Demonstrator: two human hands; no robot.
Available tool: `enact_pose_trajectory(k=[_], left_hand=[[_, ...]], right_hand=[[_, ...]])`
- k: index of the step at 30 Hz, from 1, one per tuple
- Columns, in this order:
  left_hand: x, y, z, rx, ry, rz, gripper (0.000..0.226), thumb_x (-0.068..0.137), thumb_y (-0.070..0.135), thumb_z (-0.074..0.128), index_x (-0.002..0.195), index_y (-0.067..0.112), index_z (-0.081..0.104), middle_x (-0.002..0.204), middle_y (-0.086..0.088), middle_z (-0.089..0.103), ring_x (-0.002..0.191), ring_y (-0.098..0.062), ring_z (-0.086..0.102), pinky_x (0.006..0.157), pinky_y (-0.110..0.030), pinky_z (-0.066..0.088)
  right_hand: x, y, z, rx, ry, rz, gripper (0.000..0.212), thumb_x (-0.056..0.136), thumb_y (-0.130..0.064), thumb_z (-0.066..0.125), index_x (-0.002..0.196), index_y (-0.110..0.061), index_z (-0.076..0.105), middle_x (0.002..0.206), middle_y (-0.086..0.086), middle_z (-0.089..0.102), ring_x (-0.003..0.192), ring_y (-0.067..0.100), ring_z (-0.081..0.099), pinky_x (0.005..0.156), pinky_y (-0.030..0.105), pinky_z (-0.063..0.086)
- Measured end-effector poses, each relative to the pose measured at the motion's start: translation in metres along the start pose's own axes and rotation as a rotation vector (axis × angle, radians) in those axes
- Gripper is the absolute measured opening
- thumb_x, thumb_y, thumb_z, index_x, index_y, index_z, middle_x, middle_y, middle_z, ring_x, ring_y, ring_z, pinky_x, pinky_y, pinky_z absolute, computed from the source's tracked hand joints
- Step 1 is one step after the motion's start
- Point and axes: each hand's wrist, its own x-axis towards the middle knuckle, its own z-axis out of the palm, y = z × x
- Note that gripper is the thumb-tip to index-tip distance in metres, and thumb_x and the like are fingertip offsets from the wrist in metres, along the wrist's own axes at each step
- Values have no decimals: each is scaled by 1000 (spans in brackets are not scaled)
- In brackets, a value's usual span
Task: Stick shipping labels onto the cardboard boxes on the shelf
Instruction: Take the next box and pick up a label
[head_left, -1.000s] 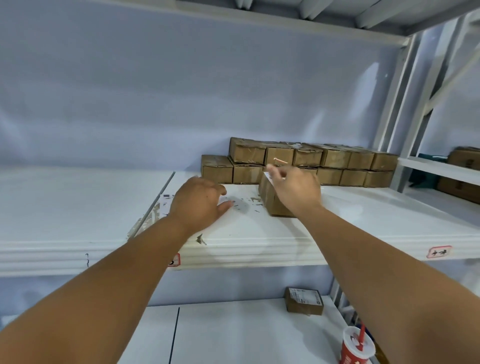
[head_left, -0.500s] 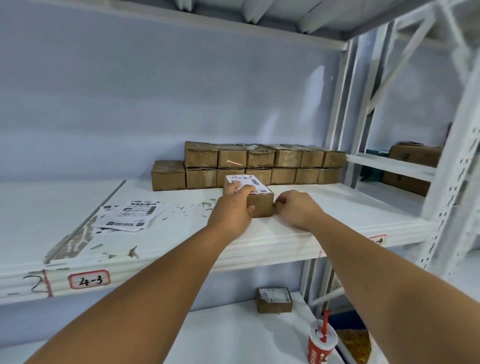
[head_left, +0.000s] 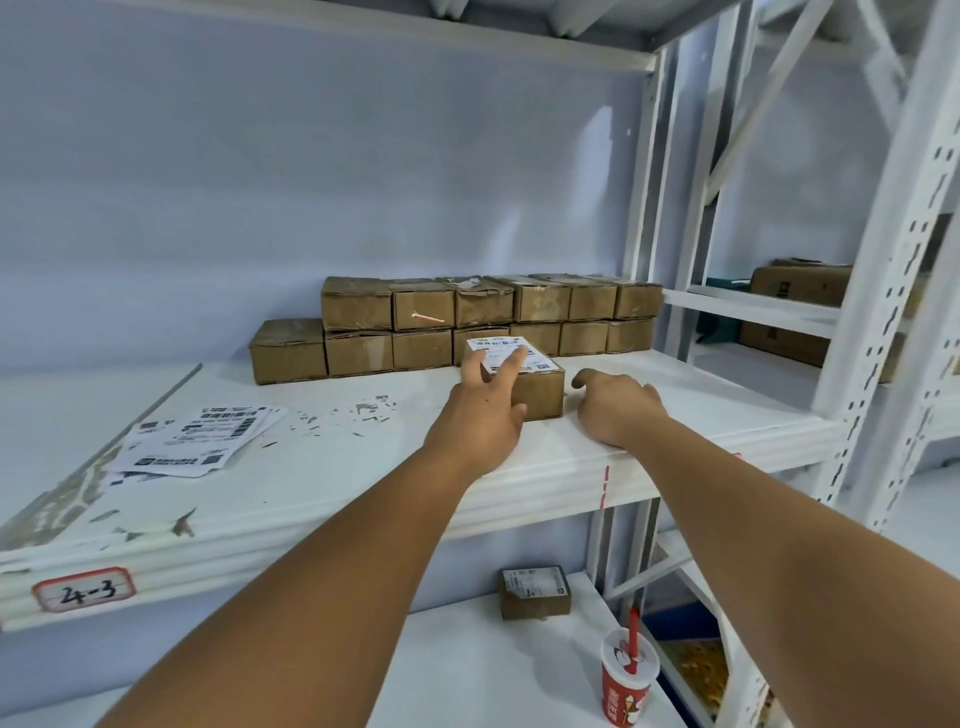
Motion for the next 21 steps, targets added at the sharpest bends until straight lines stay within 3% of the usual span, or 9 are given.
enact_pose_trajectory(k=[3,7,10,12,14,17,21], left_hand=[[-4,2,-2,-14,43,18,68,96,29,47,150,28,5,153,-6,7,114,-27,52,93,-38,46],[-6,3,-3,-72,105,10,64,96,30,49,148,21,14,149,-9,16,115,-28,52,92,-39,46],[-5,3,-2,-79,122,-20,60,96,30,48,147,17,18,148,-9,19,114,-27,52,89,-36,46],[-6,3,-3,-76,133,-30,56,96,28,47,145,15,22,146,-8,21,109,-26,54,86,-35,46],[-8,4,-6,-74,138,-21,54,96,24,48,144,14,26,145,-9,23,105,-27,56,85,-36,46],[-12,3,-11,-13,143,-27,51,93,16,48,141,13,31,145,-8,26,114,-27,50,84,-38,47],[-26,-16,-34,257,166,-61,42,91,18,48,133,14,44,145,-6,29,126,-26,38,85,-38,45]], right_hand=[[4,1,5,15,54,2,41,95,-19,36,134,-24,45,128,11,56,124,29,44,112,46,25],[7,-4,9,154,306,-40,41,90,-12,43,129,-23,53,126,10,59,123,27,45,112,44,25],[4,-9,4,390,480,-42,32,95,-11,43,122,-16,58,115,11,65,109,30,55,93,41,45],[0,-15,-4,462,556,-62,26,98,-16,41,116,-14,59,106,10,67,103,29,57,83,40,50],[-3,-22,-13,456,601,-119,25,97,-17,41,112,-13,61,102,9,67,103,28,56,80,37,49],[-8,-39,-25,368,625,-216,26,94,-13,44,110,-11,64,102,11,67,107,26,54,77,32,45],[-21,-72,-33,320,639,-300,26,90,-11,46,106,-13,66,102,8,66,112,23,51,77,31,44]])
